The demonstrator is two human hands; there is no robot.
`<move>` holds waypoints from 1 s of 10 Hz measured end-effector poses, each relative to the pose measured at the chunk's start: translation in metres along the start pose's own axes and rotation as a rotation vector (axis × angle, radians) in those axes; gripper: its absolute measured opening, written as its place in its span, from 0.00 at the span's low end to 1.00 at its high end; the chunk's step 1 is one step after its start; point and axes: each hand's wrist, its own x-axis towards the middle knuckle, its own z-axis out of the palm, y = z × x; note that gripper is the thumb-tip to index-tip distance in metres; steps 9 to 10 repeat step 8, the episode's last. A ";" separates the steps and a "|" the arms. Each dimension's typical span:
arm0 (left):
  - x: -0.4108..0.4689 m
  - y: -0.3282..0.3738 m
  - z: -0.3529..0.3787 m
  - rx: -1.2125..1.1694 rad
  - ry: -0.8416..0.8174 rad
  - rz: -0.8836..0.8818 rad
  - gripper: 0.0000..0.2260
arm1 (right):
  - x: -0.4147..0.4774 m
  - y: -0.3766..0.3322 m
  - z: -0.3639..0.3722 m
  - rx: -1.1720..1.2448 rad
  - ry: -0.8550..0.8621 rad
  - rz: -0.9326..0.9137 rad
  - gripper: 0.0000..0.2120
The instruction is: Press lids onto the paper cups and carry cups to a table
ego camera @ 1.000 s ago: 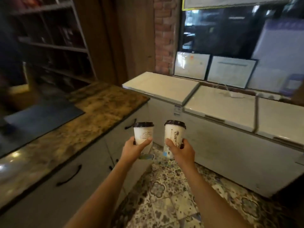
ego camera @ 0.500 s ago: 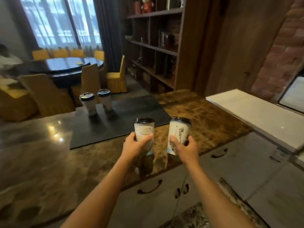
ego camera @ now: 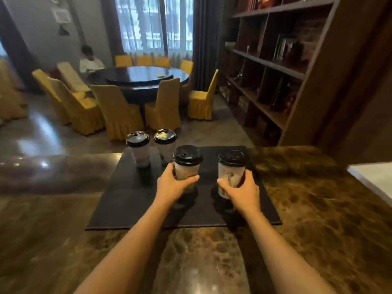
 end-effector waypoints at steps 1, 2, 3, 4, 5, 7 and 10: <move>0.055 -0.001 0.030 0.028 0.022 0.005 0.34 | 0.065 0.005 0.019 -0.033 0.002 -0.057 0.41; 0.104 -0.004 0.054 -0.034 0.078 -0.030 0.29 | 0.119 0.011 0.039 -0.069 -0.009 -0.061 0.42; 0.146 -0.008 0.065 -0.225 0.100 -0.088 0.20 | 0.161 0.015 0.057 -0.146 -0.089 -0.026 0.47; 0.171 -0.020 0.072 -0.160 0.070 -0.027 0.28 | 0.183 0.019 0.069 -0.047 -0.016 -0.026 0.39; 0.175 -0.035 0.078 -0.181 0.058 -0.073 0.30 | 0.185 0.028 0.073 -0.022 -0.029 -0.021 0.34; 0.165 -0.045 0.079 0.001 0.032 -0.227 0.36 | 0.179 0.043 0.066 -0.083 -0.152 0.093 0.45; 0.143 -0.040 0.077 0.145 0.000 -0.274 0.39 | 0.168 0.037 0.061 -0.125 -0.142 0.090 0.57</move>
